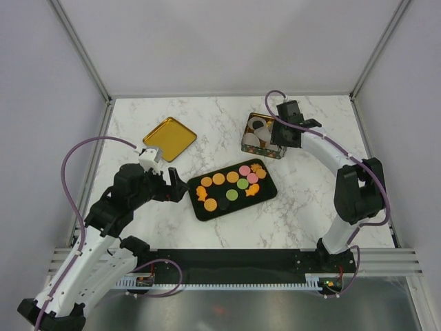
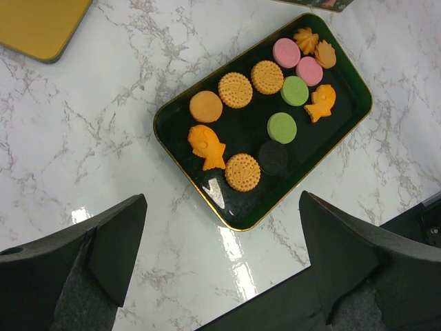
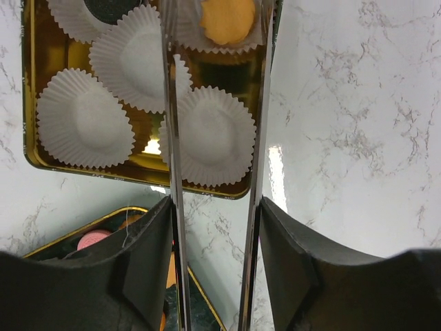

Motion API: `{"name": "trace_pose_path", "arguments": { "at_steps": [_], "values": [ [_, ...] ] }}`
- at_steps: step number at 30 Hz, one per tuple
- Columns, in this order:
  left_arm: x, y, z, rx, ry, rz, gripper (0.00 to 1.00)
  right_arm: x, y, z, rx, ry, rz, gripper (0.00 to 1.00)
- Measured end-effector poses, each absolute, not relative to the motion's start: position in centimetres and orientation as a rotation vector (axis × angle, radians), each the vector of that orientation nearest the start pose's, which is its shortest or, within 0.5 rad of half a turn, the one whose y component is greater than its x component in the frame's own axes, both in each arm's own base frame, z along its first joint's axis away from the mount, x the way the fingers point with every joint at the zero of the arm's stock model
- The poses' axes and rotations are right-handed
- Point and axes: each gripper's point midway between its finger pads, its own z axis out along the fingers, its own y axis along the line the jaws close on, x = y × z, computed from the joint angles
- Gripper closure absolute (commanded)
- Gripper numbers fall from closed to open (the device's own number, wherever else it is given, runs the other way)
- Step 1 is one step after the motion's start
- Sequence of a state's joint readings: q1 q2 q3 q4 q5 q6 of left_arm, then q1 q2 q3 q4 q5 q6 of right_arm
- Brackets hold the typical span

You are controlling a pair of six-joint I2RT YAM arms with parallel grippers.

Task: Pack the cookies

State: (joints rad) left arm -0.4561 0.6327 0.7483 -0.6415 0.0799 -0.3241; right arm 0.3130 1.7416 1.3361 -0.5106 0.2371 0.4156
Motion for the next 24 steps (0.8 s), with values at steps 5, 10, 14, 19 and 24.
{"name": "trace_pose_path", "arguments": {
  "at_steps": [5,10,14,19,24],
  "values": [
    [20.2,-12.9,19.9,0.19,2.135,-0.549,0.0,42.0,11.1,12.8,0.223,2.409,0.046,0.41],
    [20.2,-12.9,19.9,0.19,2.135,-0.549,0.0,40.9,11.5,16.8,0.206,2.328,0.106,0.46],
    [20.2,-12.9,19.9,0.19,2.132,-0.549,0.0,37.6,13.3,19.6,0.134,2.261,0.175,0.49],
    [20.1,-12.9,20.1,0.19,2.127,-0.551,0.0,29.8,19.1,19.3,-0.099,2.251,0.31,0.5],
    [20.1,-12.9,20.1,0.19,2.127,-0.551,0.0,22.5,22.6,15.5,-0.289,2.326,0.404,0.5]
  ]
}}
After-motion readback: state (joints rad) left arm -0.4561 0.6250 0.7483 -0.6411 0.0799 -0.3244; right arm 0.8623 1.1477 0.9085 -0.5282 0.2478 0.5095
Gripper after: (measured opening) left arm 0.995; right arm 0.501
